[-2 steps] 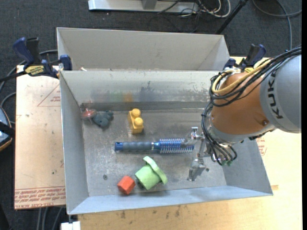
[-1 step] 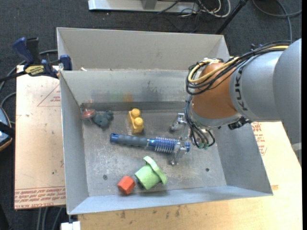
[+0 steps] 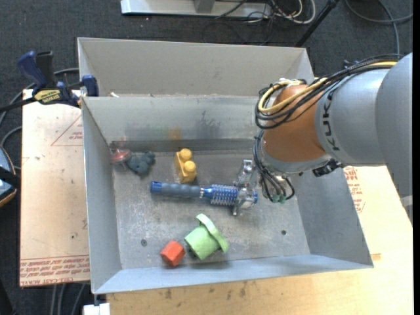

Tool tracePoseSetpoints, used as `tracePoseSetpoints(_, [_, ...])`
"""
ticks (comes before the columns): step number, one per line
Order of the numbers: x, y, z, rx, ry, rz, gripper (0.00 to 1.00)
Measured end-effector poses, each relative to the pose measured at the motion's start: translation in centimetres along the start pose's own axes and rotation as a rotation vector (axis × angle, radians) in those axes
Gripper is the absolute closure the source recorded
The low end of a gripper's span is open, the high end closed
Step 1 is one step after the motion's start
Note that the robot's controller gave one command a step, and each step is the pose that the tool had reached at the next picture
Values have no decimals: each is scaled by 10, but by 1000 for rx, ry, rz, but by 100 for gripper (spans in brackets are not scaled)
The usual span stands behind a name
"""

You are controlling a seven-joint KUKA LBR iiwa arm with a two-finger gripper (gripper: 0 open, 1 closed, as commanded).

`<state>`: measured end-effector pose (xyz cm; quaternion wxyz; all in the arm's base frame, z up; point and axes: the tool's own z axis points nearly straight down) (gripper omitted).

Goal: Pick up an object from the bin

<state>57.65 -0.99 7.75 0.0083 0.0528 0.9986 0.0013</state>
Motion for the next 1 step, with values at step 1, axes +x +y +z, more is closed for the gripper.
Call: tracePoseSetpoints(1, [-14,6,-156,0,9,-563,100])
